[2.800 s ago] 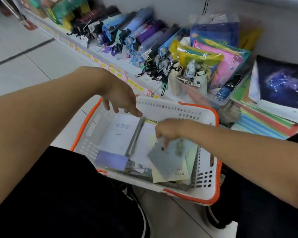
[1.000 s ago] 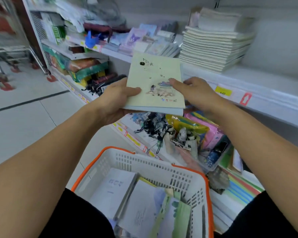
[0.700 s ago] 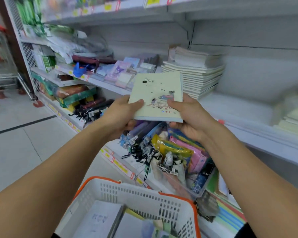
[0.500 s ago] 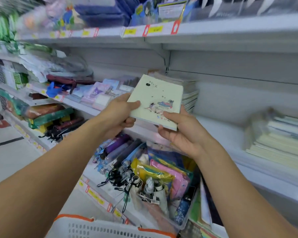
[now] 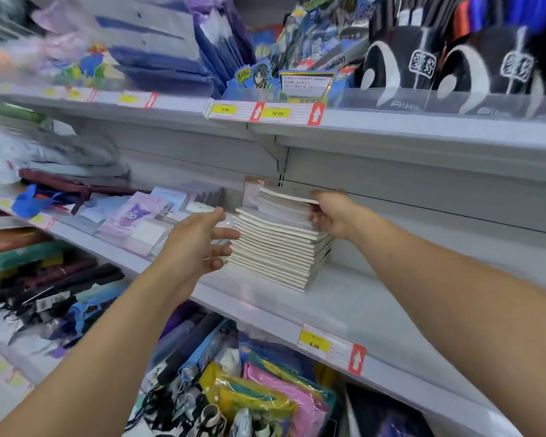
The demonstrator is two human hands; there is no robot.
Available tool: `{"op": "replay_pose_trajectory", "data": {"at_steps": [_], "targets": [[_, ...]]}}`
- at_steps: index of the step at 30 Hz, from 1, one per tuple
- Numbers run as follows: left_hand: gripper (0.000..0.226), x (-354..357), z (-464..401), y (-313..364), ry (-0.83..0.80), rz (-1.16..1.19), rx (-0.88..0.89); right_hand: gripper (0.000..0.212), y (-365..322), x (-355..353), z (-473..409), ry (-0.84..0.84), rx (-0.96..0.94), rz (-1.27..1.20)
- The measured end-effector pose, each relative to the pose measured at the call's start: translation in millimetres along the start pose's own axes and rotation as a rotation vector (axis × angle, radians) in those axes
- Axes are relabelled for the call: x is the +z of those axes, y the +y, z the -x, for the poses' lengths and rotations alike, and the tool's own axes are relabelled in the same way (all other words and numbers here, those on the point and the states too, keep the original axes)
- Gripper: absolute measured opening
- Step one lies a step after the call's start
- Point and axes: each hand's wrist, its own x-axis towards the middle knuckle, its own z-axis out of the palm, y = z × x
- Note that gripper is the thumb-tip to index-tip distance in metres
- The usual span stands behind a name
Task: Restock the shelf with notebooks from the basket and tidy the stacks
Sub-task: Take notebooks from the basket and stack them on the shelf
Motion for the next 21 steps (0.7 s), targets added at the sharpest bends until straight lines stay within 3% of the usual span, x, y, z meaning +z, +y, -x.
{"op": "replay_pose_trajectory", "data": {"at_steps": [3, 6, 8, 12, 15, 17, 21], "targets": [[0.024, -6.4, -5.5, -1.6, 0.021, -0.039, 0.028, 0.049, -9.9, -4.5, -4.6, 0.007, -0.001, 0.606], [0.021, -10.9, -6.9, -1.8, 0.044, -0.065, 0.064, 0.086, -19.2, -4.6, -0.1, -0.014, 0.023, 0.793], [0.022, -14.6, -7.7, -2.9, 0.044, -0.078, 0.072, 0.095, -21.7, 0.4, 3.4, -0.059, 0.012, 0.804], [0.022, -22.3, -7.1, -4.1, 0.036, -0.122, 0.073, 0.084, -20.7, 8.3, 7.3, -0.242, -0.003, 0.765], [0.019, -26.3, -4.7, -5.9, 0.048, -0.139, 0.097, 0.087, -14.5, 10.8, -6.9, -0.04, -0.062, 0.731], [0.016, -28.6, -4.7, -8.0, 0.073, -0.168, 0.122, 0.071, -10.0, 14.0, -17.7, 0.101, -0.112, 0.789], [0.013, -29.2, -4.9, -10.1, 0.079, -0.179, 0.13, 0.064, -2.8, 23.8, -28.5, 0.176, -0.12, 0.756]]}}
